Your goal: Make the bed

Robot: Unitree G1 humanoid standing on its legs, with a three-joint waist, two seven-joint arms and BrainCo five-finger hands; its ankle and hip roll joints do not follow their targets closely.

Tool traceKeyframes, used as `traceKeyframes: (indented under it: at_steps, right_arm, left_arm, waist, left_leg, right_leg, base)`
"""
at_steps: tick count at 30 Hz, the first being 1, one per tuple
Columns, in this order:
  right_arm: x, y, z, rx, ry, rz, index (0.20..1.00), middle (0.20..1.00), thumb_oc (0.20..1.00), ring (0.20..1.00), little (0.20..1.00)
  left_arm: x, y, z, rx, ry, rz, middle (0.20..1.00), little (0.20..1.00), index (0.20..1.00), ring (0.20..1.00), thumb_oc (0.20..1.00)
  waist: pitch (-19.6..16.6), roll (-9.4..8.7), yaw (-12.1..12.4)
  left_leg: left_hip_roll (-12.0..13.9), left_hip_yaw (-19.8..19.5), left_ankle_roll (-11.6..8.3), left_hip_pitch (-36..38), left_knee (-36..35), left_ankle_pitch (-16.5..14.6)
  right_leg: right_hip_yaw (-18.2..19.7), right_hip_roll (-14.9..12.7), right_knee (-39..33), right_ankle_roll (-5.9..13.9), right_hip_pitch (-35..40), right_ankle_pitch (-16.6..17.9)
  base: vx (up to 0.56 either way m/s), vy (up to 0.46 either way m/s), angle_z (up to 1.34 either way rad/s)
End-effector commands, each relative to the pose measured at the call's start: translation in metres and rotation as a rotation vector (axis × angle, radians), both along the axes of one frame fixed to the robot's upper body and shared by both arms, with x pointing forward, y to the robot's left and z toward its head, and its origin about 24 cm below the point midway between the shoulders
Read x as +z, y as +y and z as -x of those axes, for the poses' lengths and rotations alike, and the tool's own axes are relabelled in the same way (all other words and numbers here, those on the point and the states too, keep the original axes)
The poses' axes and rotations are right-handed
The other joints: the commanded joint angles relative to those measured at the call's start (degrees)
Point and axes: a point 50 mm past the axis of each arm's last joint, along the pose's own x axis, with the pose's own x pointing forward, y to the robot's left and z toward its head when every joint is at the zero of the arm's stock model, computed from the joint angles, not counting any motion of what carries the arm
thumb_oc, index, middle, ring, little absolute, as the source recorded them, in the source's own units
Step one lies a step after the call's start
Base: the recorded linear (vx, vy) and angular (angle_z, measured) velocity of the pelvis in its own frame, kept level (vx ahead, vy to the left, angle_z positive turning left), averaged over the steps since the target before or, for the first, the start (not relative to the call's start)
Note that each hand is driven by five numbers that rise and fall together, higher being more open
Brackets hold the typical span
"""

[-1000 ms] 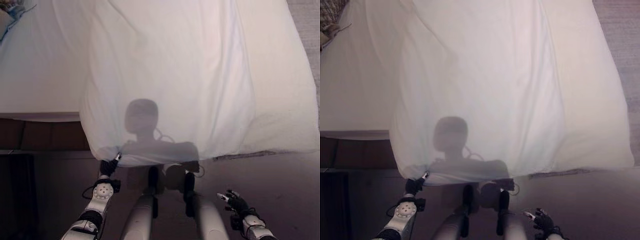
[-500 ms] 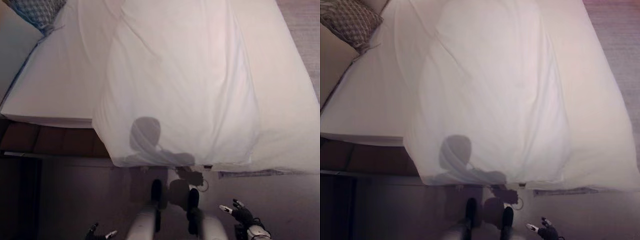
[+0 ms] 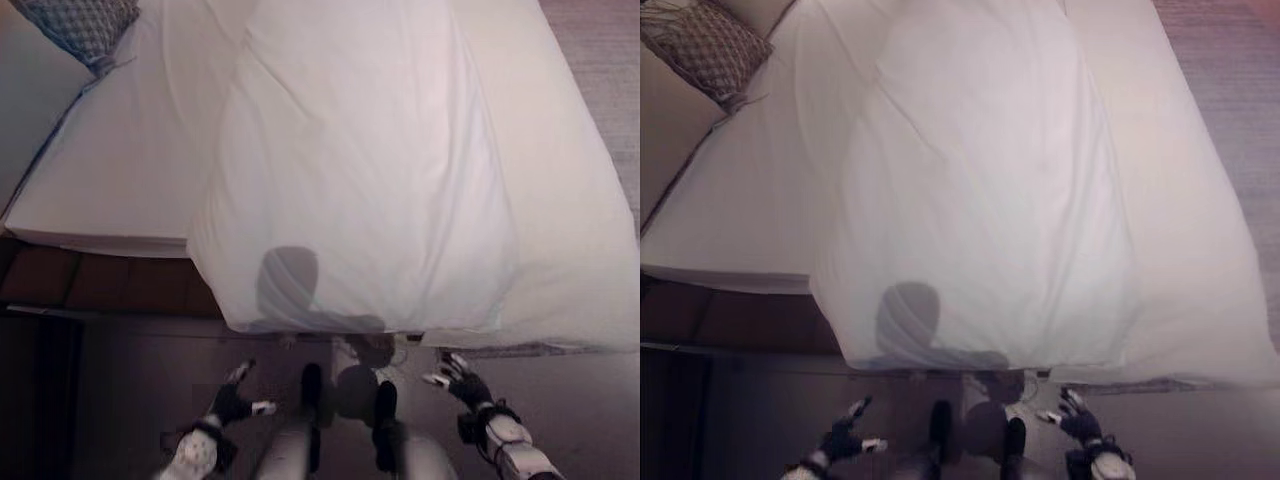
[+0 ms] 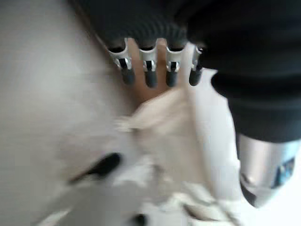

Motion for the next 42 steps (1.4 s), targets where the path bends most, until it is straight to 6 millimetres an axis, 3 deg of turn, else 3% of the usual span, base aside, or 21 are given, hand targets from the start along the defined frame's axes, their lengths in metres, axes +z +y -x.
traceKeyframes:
  at_steps: [1,3,6,7,10,14,17,19,20,23,24,28,29,31,33,36,38,41,42]
  right_arm:
    - [0.03,0.014,-0.032,0.11,-0.153,-0.053,1.0,1.0,1.0,1.0,1.0]
    - [0.047,0.028,-0.057,0.208,-0.199,-0.06,1.0,1.0,1.0,1.0,1.0]
    - [0.058,0.039,-0.071,0.247,-0.223,-0.084,1.0,1.0,1.0,1.0,1.0]
    - [0.067,0.052,-0.083,0.28,-0.244,-0.125,1.0,1.0,1.0,1.0,1.0]
    - [0.079,0.063,-0.096,0.301,-0.274,-0.151,1.0,1.0,1.0,1.0,1.0]
    - [0.108,0.092,-0.123,0.321,-0.334,-0.263,1.0,1.0,1.0,1.0,1.0]
    - [0.126,0.097,-0.135,0.327,-0.379,-0.276,1.0,1.0,1.0,1.0,1.0]
    - [0.154,0.099,-0.153,0.289,-0.455,-0.301,1.0,1.0,1.0,1.0,1.0]
    - [0.154,0.099,-0.153,0.289,-0.455,-0.301,1.0,1.0,1.0,1.0,1.0]
    - [0.188,0.097,-0.17,0.259,-0.54,-0.304,1.0,1.0,1.0,1.0,1.0]
    - [0.212,0.094,-0.18,0.235,-0.607,-0.278,1.0,1.0,1.0,1.0,1.0]
    - [0.233,0.085,-0.189,0.166,-0.66,-0.277,1.0,1.0,1.0,1.0,1.0]
    - [0.253,0.075,-0.195,0.103,-0.713,-0.24,1.0,1.0,1.0,1.0,1.0]
    - [0.269,0.061,-0.2,0.019,-0.753,-0.168,1.0,1.0,1.0,1.0,1.0]
    - [0.29,0.041,-0.205,-0.079,-0.785,0.02,1.0,1.0,1.0,1.0,1.0]
    - [0.297,0.032,-0.206,-0.115,-0.783,0.056,1.0,1.0,1.0,1.0,1.0]
    - [0.309,0.01,-0.205,-0.175,-0.791,0.122,1.0,1.0,1.0,1.0,1.0]
    - [0.312,-0.002,-0.203,-0.218,-0.791,0.148,1.0,1.0,1.0,1.0,1.0]
    - [0.31,-0.017,-0.2,-0.275,-0.779,0.17,1.0,1.0,1.0,1.0,1.0]
  left_arm:
    - [0.028,-0.012,-0.028,-0.093,-0.109,0.106,1.0,1.0,1.0,1.0,1.0]
    - [0.051,-0.031,-0.055,-0.204,-0.178,0.14,1.0,1.0,1.0,1.0,1.0]
    - [0.062,-0.041,-0.069,-0.235,-0.187,0.183,1.0,1.0,1.0,1.0,1.0]
    - [0.078,-0.056,-0.084,-0.29,-0.223,0.226,1.0,1.0,1.0,1.0,1.0]
    - [0.092,-0.066,-0.098,-0.325,-0.244,0.261,1.0,1.0,1.0,1.0,1.0]
    - [0.128,-0.09,-0.13,-0.361,-0.311,0.329,1.0,1.0,1.0,1.0,1.0]
    - [0.144,-0.09,-0.143,-0.334,-0.35,0.345,1.0,1.0,1.0,1.0,1.0]
    - [0.166,-0.09,-0.161,-0.278,-0.417,0.336,1.0,1.0,1.0,1.0,1.0]
    - [0.166,-0.09,-0.161,-0.278,-0.417,0.336,1.0,1.0,1.0,1.0,1.0]
    - [0.194,-0.078,-0.178,-0.209,-0.502,0.303,1.0,1.0,1.0,1.0,1.0]
    - [0.215,-0.068,-0.188,-0.145,-0.572,0.257,1.0,1.0,1.0,1.0,1.0]
    - [0.235,-0.053,-0.197,-0.043,-0.646,0.226,1.0,1.0,1.0,1.0,1.0]
    - [0.251,-0.038,-0.202,0.035,-0.699,0.169,1.0,1.0,1.0,1.0,1.0]
    - [0.263,-0.024,-0.206,0.139,-0.734,0.12,1.0,1.0,1.0,1.0,1.0]
    - [0.283,-0.005,-0.209,0.269,-0.779,0.123,1.0,1.0,1.0,1.0,1.0]
    - [0.287,0.001,-0.209,0.291,-0.778,0.103,1.0,1.0,1.0,1.0,1.0]
    - [0.304,0.017,-0.208,0.336,-0.821,0.065,1.0,1.0,1.0,1.0,1.0]
    - [0.309,0.025,-0.206,0.366,-0.837,0.037,1.0,1.0,1.0,1.0,1.0]
    - [0.31,0.036,-0.204,0.391,-0.838,-0.017,1.0,1.0,1.0,1.0,1.0]
  waist:
    - [2.77,-2.27,-0.2]
    - [3.98,-2.14,-0.12]
    - [4.87,-2.05,-0.09]
    - [6.09,-1.73,-0.02]
    - [6.9,-1.44,-0.01]
    - [8.97,-1.13,0.04]
    - [9.68,-1.06,-0.04]
    - [10.63,-1.0,-0.23]
    - [10.58,-1.0,-0.22]
    - [11.04,-0.96,-0.01]
    - [11.7,-1.08,-0.06]
    - [11.73,-1.22,-0.14]
    - [12.09,-1.42,-0.44]
    - [12.09,-1.76,-0.74]
    - [12.1,-2.15,-1.24]
    - [12.09,-2.19,-1.42]
    - [12.09,-2.1,-1.69]
    - [12.09,-2.11,-1.92]
    - [12.09,-2.15,-1.92]
  left_leg:
    - [-2.16,1.43,-0.65,-1.18,4.21,-3.59]
    - [-2.28,1.45,-0.67,-2.45,5.0,-3.52]
    - [-2.32,1.64,-0.68,-3.33,5.6,-3.45]
    - [-2.38,1.65,-0.68,-4.03,6.11,-3.42]
    - [-2.41,1.93,-0.73,-5.26,6.8,-3.31]
    - [-2.53,2.37,-0.78,-9.0,9.48,-3.3]
    - [-2.7,2.71,-0.81,-11.07,11.11,-3.51]
    - [-3.01,2.89,-1.1,-14.25,14.17,-3.8]
    - [-3.01,2.9,-1.1,-14.39,14.27,-3.84]
    - [-2.8,3.73,-1.14,-18.17,17.16,-4.69]
    - [-2.9,4.11,-1.31,-20.56,20.12,-5.4]
    - [-2.67,4.3,-1.34,-23.28,22.19,-6.09]
    - [-2.39,4.54,-1.47,-25.05,23.91,-6.67]
    - [-2.09,5.02,-1.51,-26.92,25.9,-7.38]
    - [-1.76,5.44,-1.81,-29.87,29.06,-8.2]
    - [-1.64,5.55,-1.77,-30.62,29.83,-8.37]
    - [-1.63,5.87,-1.89,-31.4,31.07,-9.05]
    - [-1.39,6.02,-1.91,-31.91,31.66,-9.31]
    - [-1.22,6.04,-1.87,-31.67,31.75,-9.89]
  right_leg:
    - [2.61,-3.16,-6.06,5.75,-0.5,8.61]
    - [2.61,-3.15,-5.21,5.52,-1.79,8.56]
    - [2.65,-3.17,-4.83,5.38,-2.62,8.58]
    - [2.72,-3.23,-4.05,5.19,-3.49,8.5]
    - [2.94,-3.29,-3.31,5.05,-4.8,8.62]
    - [3.3,-3.34,-1.35,4.79,-8.59,8.77]
    - [3.65,-3.45,0.29,4.66,-10.76,8.61]
    - [3.74,-3.84,3.33,4.56,-13.84,8.31]
    - [3.75,-3.85,3.42,4.56,-13.98,8.28]
    - [4.19,-4.12,6.6,4.65,-18.25,7.77]
    - [4.58,-4.12,9.58,4.43,-20.67,7.02]
    - [4.77,-4.41,11.74,4.36,-23.44,6.35]
    - [4.72,-4.48,13.59,4.41,-25.14,5.81]
    - [5.1,-4.35,15.35,4.25,-27.17,5.44]
    - [5.18,-4.54,17.67,4.1,-29.66,4.62]
    - [5.11,-4.74,18.25,4.01,-30.43,4.54]
    - [5.39,-4.72,19.89,4.11,-31.42,3.88]
    - [5.51,-4.68,20.26,4.08,-31.96,3.78]
    - [5.47,-4.47,19.65,4.05,-31.76,3.63]
  base:
    - [-0.07,0.012,-0.03]
    - [-0.09,0.021,-0.04]
    - [-0.07,0.017,0.0]
    - [-0.05,0.008,0.01]
    - [-0.07,0.021,0.03]
    - [-0.08,0.021,0.02]
    - [-0.09,0.042,0.03]
    - [-0.08,0.032,0.06]
    - [-0.05,0.031,0.08]
    - [-0.07,0.045,0.04]
    - [-0.06,0.038,0.0]
    - [-0.03,0.026,0.04]
    - [0.0,0.0,0.0]
    - [-0.01,0.047,-0.03]
    - [0.0,0.03,-0.05]
    - [0.01,0.008,-0.02]
    - [0.02,0.027,-0.06]
    - [0.02,0.009,-0.08]
    - [0.04,-0.016,-0.05]
